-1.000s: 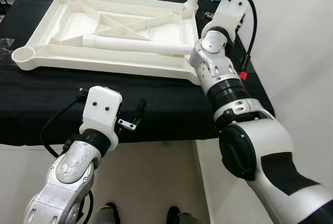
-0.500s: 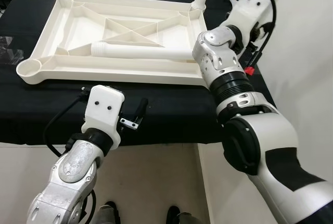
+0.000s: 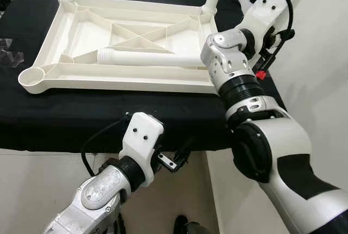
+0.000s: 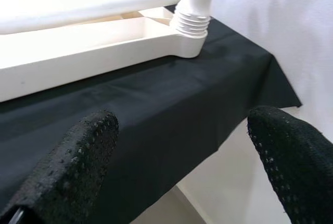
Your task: Building children table
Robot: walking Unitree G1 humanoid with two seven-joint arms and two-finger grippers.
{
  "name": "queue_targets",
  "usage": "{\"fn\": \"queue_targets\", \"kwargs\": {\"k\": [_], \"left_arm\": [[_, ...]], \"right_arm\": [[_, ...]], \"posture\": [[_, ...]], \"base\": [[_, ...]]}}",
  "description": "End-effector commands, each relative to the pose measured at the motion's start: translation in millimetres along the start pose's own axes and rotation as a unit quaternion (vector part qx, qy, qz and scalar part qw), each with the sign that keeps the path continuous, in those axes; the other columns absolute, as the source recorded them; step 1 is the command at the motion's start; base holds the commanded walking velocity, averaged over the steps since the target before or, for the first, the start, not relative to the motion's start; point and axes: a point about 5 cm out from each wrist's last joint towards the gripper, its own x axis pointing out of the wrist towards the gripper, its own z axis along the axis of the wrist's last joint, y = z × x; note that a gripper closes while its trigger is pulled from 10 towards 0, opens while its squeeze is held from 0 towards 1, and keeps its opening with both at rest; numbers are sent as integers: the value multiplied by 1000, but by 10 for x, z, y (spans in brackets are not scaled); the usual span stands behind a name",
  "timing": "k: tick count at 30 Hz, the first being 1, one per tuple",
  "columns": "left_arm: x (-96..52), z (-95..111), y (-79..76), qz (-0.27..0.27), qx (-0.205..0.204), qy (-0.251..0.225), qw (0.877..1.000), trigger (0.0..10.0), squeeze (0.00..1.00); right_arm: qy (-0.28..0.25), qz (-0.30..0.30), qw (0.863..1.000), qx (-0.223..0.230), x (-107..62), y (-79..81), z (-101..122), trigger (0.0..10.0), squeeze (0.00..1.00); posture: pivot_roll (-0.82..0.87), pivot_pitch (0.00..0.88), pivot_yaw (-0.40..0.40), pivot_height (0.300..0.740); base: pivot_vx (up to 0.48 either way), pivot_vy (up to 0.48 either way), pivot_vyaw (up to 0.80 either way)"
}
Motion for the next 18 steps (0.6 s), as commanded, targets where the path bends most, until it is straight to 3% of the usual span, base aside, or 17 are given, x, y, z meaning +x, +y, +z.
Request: {"fn": "queue_targets", "kwargs": {"k": [1,8,9,10,16,17,18], "left_arm": [[-18,-17,-16,1,-3,4,1000,10000,0],[-28,-15,-3,3,-2,4,1000,10000,0],[-29,-16,-1,5,-2,5,1000,10000,0],[-29,-16,0,6,-1,4,1000,10000,0],[-28,-13,7,10,3,4,1000,10000,0],[-28,-12,9,10,3,4,1000,10000,0],[-28,-11,15,13,4,4,1000,10000,0]], "right_arm": [[96,-27,991,-88,14,-135,-515,10000,0],[95,-10,992,-80,-1,-115,-524,10000,8],[96,-9,992,-79,-3,-114,-525,10000,580],[96,-5,992,-76,-4,-109,-525,10000,1000],[88,0,993,-74,-12,-95,-506,10000,1000],[88,2,993,-72,-15,-91,-501,10000,78],[90,4,994,-67,-21,-84,-492,10000,0]], "posture": [[83,288,-154,740],[83,287,-154,740],[81,285,-156,740],[81,285,-156,740],[80,289,-156,740],[80,289,-156,740],[80,288,-155,740]], "base": [[0,0,0],[0,0,0],[0,0,0],[0,0,0],[0,0,0],[0,0,0],[0,0,0]]}}
